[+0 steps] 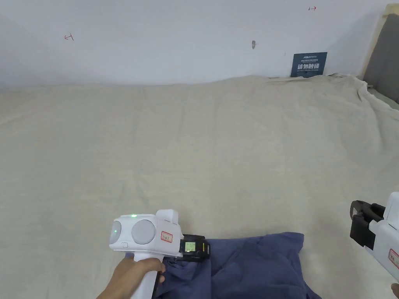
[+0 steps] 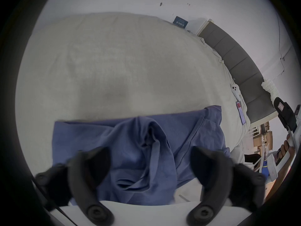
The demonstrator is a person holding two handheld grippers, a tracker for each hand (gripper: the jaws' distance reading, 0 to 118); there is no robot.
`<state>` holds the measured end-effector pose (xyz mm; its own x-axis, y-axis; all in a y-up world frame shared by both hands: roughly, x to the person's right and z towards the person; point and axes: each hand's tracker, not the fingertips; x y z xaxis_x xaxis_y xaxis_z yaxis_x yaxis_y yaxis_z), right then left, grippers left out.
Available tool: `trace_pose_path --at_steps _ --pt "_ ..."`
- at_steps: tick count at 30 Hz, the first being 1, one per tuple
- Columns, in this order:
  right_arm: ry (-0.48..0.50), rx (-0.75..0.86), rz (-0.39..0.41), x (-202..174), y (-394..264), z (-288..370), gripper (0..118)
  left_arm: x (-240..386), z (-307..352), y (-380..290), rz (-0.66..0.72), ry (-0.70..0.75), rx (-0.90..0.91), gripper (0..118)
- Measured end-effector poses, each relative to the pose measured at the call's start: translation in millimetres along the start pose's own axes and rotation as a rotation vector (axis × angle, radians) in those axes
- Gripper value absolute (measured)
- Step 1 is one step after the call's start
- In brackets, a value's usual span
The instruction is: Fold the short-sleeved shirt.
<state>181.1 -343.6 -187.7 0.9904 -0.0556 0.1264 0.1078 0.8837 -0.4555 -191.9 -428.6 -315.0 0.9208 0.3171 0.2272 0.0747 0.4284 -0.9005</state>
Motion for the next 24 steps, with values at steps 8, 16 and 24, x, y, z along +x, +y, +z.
trace_pose_path --at_steps 8,16,24 --pt "0.014 0.006 0.001 -8 4 3 0 -18 68 1 0.009 0.058 0.239 113" --pt "0.023 0.008 0.004 -11 6 4 0 -49 73 -27 -0.077 0.236 0.286 65" --pt "0.021 0.000 0.002 -9 4 4 0 -62 31 -63 -0.055 0.229 0.249 0"
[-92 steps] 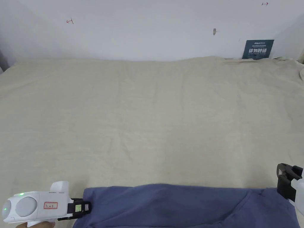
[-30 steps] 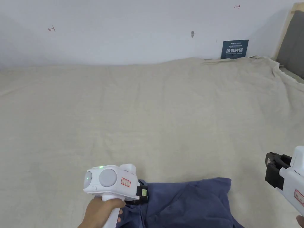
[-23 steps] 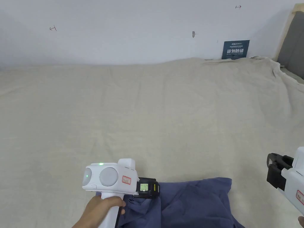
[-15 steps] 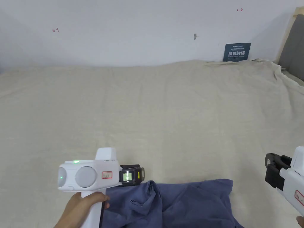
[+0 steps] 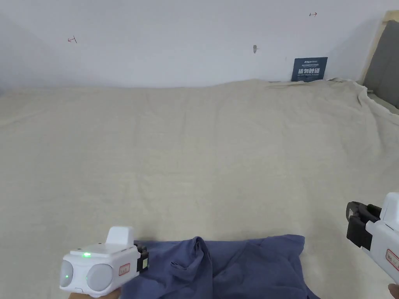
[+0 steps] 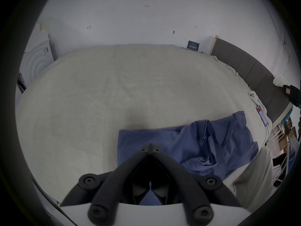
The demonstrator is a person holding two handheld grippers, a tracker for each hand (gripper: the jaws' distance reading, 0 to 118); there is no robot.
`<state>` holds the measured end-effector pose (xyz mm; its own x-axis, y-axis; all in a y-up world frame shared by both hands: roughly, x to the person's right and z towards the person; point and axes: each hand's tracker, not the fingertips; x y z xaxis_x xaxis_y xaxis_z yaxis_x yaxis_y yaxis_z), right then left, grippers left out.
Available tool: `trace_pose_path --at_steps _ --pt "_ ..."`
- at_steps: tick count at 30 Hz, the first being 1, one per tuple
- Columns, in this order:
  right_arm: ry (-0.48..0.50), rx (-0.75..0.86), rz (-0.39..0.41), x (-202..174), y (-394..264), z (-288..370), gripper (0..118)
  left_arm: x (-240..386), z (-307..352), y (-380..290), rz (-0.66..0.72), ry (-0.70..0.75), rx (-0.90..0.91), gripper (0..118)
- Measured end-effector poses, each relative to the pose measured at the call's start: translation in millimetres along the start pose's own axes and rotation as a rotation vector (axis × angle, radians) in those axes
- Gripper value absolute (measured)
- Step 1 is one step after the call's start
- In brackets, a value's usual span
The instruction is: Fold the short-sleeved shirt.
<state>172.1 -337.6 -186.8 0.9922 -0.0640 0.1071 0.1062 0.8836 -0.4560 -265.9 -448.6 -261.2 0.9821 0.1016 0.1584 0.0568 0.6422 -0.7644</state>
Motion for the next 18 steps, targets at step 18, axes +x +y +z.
trace_pose_path --at_steps 18 --pt "-0.037 -0.022 -0.020 21 -7 3 0 89 -47 -30 -0.034 -0.136 -0.075 0"
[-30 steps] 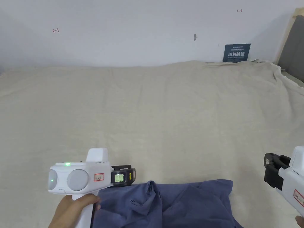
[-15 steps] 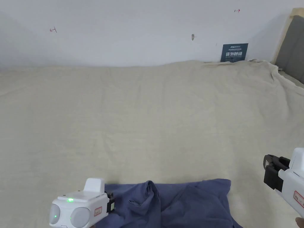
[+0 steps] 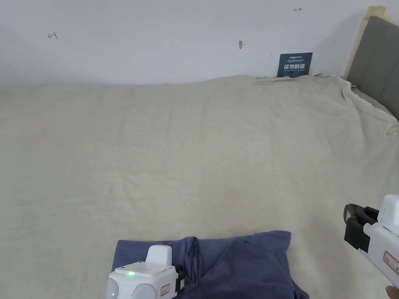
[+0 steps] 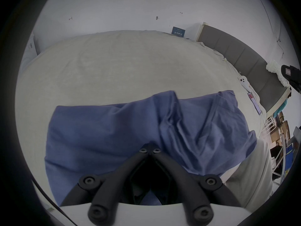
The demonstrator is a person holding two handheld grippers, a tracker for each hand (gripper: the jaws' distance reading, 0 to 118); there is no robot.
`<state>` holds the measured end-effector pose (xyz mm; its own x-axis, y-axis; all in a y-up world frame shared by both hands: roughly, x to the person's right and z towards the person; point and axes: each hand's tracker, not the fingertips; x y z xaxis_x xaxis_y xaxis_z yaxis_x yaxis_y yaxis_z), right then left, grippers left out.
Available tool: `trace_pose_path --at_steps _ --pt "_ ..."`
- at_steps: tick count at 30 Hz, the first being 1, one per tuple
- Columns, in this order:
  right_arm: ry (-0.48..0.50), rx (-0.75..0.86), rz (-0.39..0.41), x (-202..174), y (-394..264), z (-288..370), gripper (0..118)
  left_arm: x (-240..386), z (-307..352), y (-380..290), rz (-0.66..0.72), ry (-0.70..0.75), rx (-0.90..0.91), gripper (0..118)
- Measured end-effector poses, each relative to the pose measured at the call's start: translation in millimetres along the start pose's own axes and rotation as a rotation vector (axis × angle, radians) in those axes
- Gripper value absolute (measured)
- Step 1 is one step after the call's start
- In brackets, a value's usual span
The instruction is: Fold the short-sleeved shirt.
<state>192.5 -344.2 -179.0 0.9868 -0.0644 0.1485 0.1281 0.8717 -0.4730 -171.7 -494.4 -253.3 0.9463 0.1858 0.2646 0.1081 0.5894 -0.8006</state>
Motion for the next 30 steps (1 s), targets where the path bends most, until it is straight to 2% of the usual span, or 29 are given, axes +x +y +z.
trace_pose_path --at_steps 7,10,18,23,30 --pt "-0.010 0.000 -0.004 4 -1 1 0 22 -6 -2 0.013 -0.030 0.013 0" --pt "-0.010 -0.001 -0.005 4 -1 1 0 28 -5 -2 0.020 -0.085 0.018 0" --pt "-0.007 -0.001 -0.008 2 -1 1 0 27 22 10 0.055 -0.168 0.070 0" --pt "-0.002 0.006 -0.002 -1 3 2 0 -6 58 35 0.087 -0.192 0.093 0" --pt "0.005 0.012 0.009 -9 7 2 0 -92 100 59 0.247 -0.234 0.067 0"
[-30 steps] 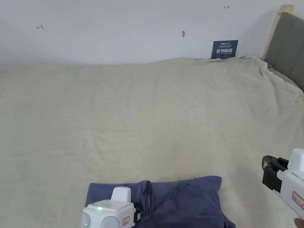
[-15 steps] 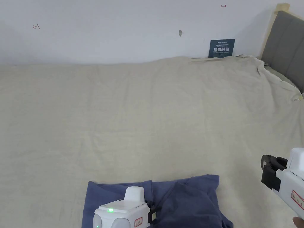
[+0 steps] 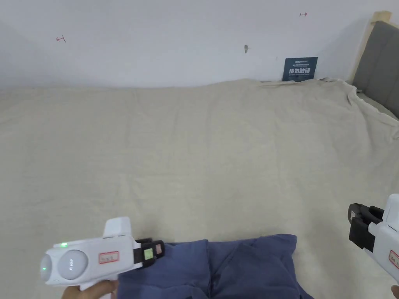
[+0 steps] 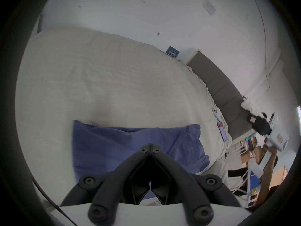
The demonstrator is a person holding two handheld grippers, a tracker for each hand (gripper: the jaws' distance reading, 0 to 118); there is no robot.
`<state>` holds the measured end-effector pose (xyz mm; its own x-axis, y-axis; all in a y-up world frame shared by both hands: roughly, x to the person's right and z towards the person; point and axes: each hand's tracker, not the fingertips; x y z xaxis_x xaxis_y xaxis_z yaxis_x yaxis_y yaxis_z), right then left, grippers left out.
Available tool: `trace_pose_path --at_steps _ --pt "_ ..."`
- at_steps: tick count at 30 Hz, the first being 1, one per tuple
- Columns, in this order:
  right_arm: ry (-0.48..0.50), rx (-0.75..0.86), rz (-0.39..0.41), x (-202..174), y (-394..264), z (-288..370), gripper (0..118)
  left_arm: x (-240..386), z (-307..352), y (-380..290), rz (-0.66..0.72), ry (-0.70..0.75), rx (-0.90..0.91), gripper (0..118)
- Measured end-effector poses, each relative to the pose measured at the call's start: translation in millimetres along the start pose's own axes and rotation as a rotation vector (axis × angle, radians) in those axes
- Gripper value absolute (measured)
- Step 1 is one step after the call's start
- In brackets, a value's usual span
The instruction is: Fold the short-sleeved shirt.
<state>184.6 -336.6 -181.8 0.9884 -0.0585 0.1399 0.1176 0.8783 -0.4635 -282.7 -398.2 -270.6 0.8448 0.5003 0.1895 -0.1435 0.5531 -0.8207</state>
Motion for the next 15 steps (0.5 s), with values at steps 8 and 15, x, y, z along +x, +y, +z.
trace_pose_path --at_steps 8,15 --pt "0.014 -0.011 0.002 -9 -2 -4 0 -74 20 20 0.106 0.018 -0.096 1" --pt "0.010 -0.028 0.009 -11 -5 -7 0 -101 0 6 0.082 0.005 -0.207 74"
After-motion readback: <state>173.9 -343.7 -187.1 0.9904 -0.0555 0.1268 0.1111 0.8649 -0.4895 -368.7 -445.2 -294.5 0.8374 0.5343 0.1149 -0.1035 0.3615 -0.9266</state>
